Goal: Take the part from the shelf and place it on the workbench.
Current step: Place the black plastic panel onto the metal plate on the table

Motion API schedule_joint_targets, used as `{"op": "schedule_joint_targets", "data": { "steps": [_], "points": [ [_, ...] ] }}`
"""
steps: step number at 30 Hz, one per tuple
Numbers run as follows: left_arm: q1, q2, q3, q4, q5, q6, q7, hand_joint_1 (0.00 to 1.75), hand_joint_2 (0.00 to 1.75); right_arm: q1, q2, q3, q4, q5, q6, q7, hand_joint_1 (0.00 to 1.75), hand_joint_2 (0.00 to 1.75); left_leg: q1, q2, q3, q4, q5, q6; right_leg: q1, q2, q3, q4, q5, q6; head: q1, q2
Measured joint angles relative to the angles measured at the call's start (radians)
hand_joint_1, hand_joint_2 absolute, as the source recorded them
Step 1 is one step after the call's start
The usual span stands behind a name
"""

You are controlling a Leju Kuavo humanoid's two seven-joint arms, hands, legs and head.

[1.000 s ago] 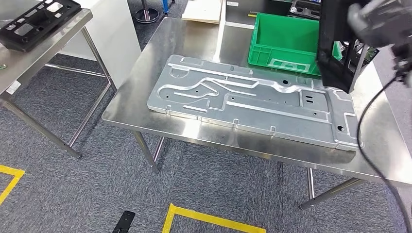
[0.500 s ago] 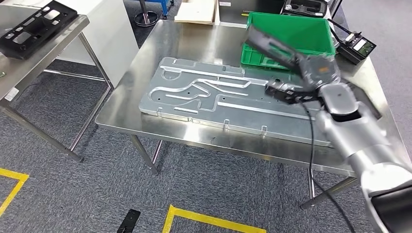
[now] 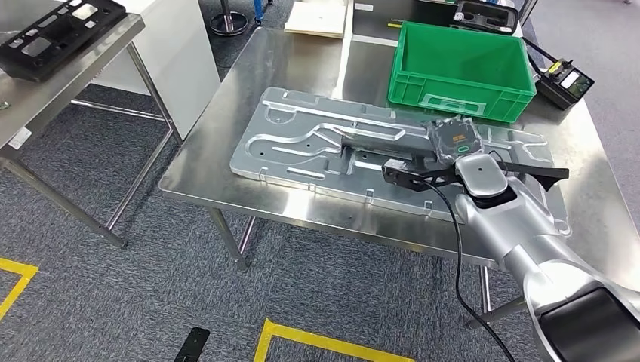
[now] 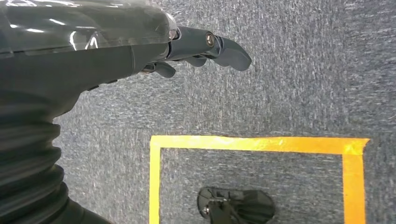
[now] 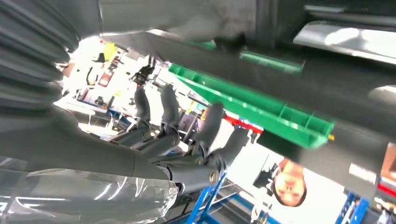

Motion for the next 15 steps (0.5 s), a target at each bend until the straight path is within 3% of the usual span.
{"op": "schedule_joint_targets", "data": {
  "steps": [1, 3, 5, 7, 9, 11, 13, 15],
  "points": [
    [0.000, 0.000, 0.001, 0.000, 0.002, 0.008, 0.001, 0.00, 0.00, 0.003, 0.003, 0.002, 0.005, 0.005, 0.003, 0.003, 0.00, 0.00, -0.001, -0.001, 0.001, 0.001, 0.000, 0.000, 0.000, 0.000, 0.001, -0.006, 0.016, -0.003, 0.000, 0.000],
    [-0.002, 0.000, 0.003, 0.000, 0.006, 0.028, 0.009, 0.00, 0.00, 0.002, 0.008, 0.004, 0.012, 0.011, 0.008, 0.008, 0.00, 0.00, -0.004, -0.002, 0.003, 0.001, -0.001, -0.001, 0.004, 0.000, 0.054, -0.119, 0.084, -0.015, 0.000, 0.000],
    [-0.006, -0.001, 0.007, 0.000, 0.017, 0.054, 0.030, 0.00, 0.00, -0.004, 0.012, 0.005, 0.016, 0.015, 0.015, 0.014, 0.00, 0.00, -0.009, -0.002, 0.003, 0.003, -0.003, -0.005, 0.012, -0.001, 0.115, -0.240, 0.128, -0.029, 0.000, 0.000],
    [-0.011, -0.003, 0.017, 0.000, 0.033, 0.077, 0.063, 0.00, 0.00, -0.007, 0.016, 0.006, 0.020, 0.019, 0.024, 0.019, 0.00, 0.00, -0.009, -0.001, 0.002, 0.003, -0.002, -0.014, 0.018, -0.002, 0.133, -0.278, 0.132, -0.034, 0.000, 0.000],
    [-0.013, -0.003, 0.029, 0.000, 0.041, 0.088, 0.089, 0.00, 0.00, -0.007, 0.019, 0.007, 0.023, 0.022, 0.032, 0.023, 0.00, 0.00, -0.009, -0.001, 0.001, 0.003, -0.003, -0.026, 0.014, -0.003, 0.134, -0.288, 0.140, -0.038, 0.000, 0.000],
    [-0.013, -0.003, 0.035, 0.000, 0.037, 0.093, 0.098, 0.00, 0.00, -0.010, 0.022, 0.007, 0.026, 0.025, 0.037, 0.029, 0.00, 0.00, -0.010, -0.001, -0.014, 0.045, -0.041, -0.036, 0.006, -0.006, 0.138, -0.302, 0.151, -0.045, 0.000, 0.000],
    [-0.012, -0.003, 0.037, 0.000, 0.028, 0.095, 0.099, 0.00, 0.00, -0.012, 0.022, 0.007, 0.028, 0.026, 0.041, 0.039, 0.00, 0.00, -0.005, 0.001, -0.056, 0.163, -0.117, -0.045, 0.004, -0.009, 0.135, -0.304, 0.156, -0.049, -0.001, 0.000],
    [-0.009, -0.002, 0.038, 0.000, 0.021, 0.092, 0.098, 0.00, 0.00, -0.013, 0.018, 0.007, 0.032, 0.026, 0.042, 0.045, 0.00, 0.00, 0.001, 0.001, -0.093, 0.275, -0.165, -0.054, 0.004, -0.010, 0.128, -0.300, 0.159, -0.049, -0.001, 0.000]
  ]
}}
